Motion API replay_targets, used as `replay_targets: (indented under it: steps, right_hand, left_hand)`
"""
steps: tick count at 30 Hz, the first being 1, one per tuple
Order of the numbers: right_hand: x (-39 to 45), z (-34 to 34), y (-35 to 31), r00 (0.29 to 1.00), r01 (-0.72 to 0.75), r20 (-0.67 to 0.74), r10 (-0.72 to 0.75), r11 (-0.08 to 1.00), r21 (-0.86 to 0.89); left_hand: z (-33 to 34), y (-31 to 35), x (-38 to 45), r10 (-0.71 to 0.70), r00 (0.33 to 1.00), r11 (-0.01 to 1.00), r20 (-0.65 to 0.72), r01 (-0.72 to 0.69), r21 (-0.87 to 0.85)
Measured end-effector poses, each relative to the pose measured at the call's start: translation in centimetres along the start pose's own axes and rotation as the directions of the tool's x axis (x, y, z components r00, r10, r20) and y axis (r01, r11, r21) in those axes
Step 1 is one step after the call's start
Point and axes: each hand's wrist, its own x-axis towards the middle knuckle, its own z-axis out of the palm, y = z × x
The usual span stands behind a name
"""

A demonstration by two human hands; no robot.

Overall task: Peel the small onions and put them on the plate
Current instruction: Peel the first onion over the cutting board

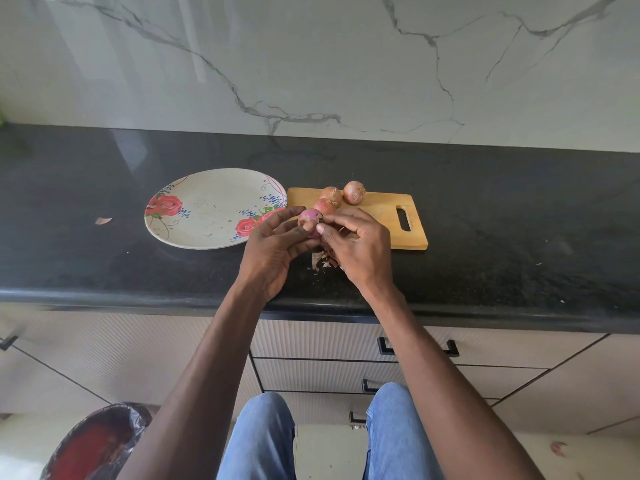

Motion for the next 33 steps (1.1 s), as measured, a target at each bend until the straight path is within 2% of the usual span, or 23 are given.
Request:
replay_targets:
  steps: [5, 14, 18, 20, 22, 29, 33]
  right_hand:
    - [-0.07, 0.28, 0.28, 0.998, 0.056, -0.035, -0.059, 0.996, -0.067]
    - [-0.37, 1.04, 0.08, 0.997, 0.056, -0.029, -0.065, 0.964, -0.261]
    - [-0.05, 0.48, 0.09, 0.994, -0.022, -0.114, 0.002, 0.985, -0.172]
    - [0.0, 0.26, 0.02, 0.997, -0.035, -0.073, 0.027, 0.994, -0.1]
    - [-0.05, 0.4, -0.03, 1.0, -0.023, -0.023, 0.021, 0.994, -0.103]
    - [-0.06, 0.64, 0.13, 0.999, 0.039, -0.002, -0.04, 0.984, -0.176]
    - [-0.05, 0.75, 0.05, 1.0, -0.005, 0.001, 0.005, 0.987, -0.159]
  left_hand:
    - [-0.08, 0.0, -0.09, -0.021, 1.0, 0.999, 0.019, 0.02, 0.026]
    - [0.04, -0.26, 0.01, -0.009, 1.0, 0.996, -0.028, 0.012, 0.093]
    - [0.06, -0.34, 0.07, -0.017, 0.998, 0.998, -0.065, 0.021, 0.055]
    - [0.06, -0.29, 0.08, -0.015, 0.997, 0.999, -0.071, 0.018, 0.046]
    - [0.09, -0.2, 0.05, -0.013, 0.998, 0.999, -0.062, 0.016, 0.047]
    - [-0.07, -0.24, 0.05, -0.014, 0.999, 0.995, -0.049, 0.019, 0.1]
    - [-0.13, -0.4, 0.08, -0.016, 0.999, 0.994, -0.042, 0.02, 0.111]
